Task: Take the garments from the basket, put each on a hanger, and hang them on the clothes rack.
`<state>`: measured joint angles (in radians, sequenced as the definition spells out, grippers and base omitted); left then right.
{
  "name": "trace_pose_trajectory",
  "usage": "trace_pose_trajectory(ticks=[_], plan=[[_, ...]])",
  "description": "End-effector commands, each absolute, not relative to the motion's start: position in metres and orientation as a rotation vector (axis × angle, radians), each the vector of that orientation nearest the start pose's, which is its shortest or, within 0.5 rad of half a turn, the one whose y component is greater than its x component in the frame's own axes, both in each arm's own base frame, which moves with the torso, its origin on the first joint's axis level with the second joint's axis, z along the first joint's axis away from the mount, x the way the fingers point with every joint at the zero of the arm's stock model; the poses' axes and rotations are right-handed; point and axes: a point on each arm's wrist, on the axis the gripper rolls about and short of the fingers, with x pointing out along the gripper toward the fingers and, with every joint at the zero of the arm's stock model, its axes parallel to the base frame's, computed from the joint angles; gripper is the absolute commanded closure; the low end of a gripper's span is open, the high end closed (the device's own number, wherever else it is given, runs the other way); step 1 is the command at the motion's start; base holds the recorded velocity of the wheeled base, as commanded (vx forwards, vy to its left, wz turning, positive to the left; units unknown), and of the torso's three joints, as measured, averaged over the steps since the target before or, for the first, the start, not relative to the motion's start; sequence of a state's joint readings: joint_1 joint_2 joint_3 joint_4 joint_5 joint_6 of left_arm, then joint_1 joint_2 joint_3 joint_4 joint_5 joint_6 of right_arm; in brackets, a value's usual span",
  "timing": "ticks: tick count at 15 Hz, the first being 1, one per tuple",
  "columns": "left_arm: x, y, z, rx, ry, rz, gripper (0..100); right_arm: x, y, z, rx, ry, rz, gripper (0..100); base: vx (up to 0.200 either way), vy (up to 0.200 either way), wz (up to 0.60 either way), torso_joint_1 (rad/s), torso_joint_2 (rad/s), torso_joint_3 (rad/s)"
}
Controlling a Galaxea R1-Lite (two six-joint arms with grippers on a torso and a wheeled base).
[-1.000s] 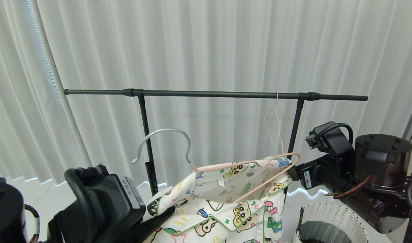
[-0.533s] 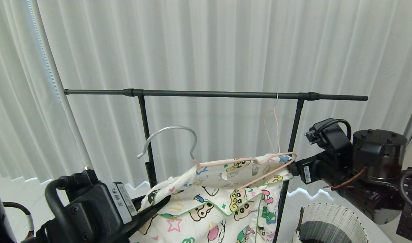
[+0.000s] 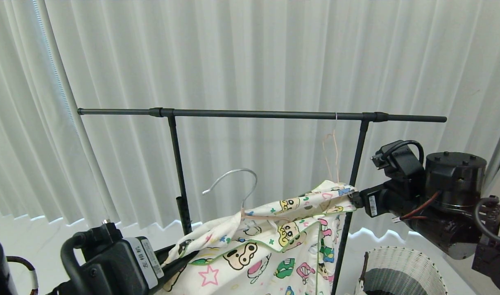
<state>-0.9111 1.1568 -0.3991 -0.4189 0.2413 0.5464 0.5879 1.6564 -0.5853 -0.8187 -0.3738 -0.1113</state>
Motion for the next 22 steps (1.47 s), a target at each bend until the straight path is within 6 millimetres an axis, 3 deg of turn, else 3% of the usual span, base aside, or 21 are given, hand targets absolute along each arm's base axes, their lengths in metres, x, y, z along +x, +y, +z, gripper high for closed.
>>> trace_pose_trajectory(ticks=[1, 4, 7, 12, 16, 19, 22], plan=[[0.101, -0.118, 0.172, 0.724, 0.124, -0.706, 100, 0.233, 0.147, 0.156, -0.228, 0.211, 0.232, 0, 0.000, 0.000, 0.00, 0.000, 0.00, 0.000], [0.116, -0.126, 0.166, 0.710, 0.210, -0.573, 100, 0.217, 0.150, 0.167, -0.234, 0.170, 0.277, 0, 0.000, 0.000, 0.00, 0.000, 0.00, 0.000], [0.130, -0.144, 0.174, 0.556, 0.231, -0.488, 100, 0.189, 0.155, 0.168, -0.258, 0.156, 0.360, 0, 0.000, 0.000, 0.00, 0.000, 0.00, 0.000], [0.131, -0.156, 0.179, 0.507, 0.211, -0.478, 100, 0.149, 0.176, 0.164, -0.294, 0.139, 0.537, 0, 0.000, 0.000, 0.00, 0.000, 0.00, 0.000], [0.117, -0.172, 0.181, 0.476, 0.169, -0.572, 100, 0.119, 0.192, 0.157, -0.326, 0.138, 0.689, 0, 0.000, 0.000, 0.00, 0.000, 0.00, 0.000], [0.111, -0.169, 0.171, 0.503, 0.192, -0.598, 100, 0.112, 0.185, 0.145, -0.355, 0.176, 0.749, 0, 0.000, 0.000, 0.00, 0.000, 0.00, 0.000], [0.106, -0.167, 0.163, 0.503, 0.212, -0.710, 100, 0.109, 0.169, 0.157, -0.360, 0.165, 0.804, 0, 0.000, 0.000, 0.00, 0.000, 0.00, 0.000]])
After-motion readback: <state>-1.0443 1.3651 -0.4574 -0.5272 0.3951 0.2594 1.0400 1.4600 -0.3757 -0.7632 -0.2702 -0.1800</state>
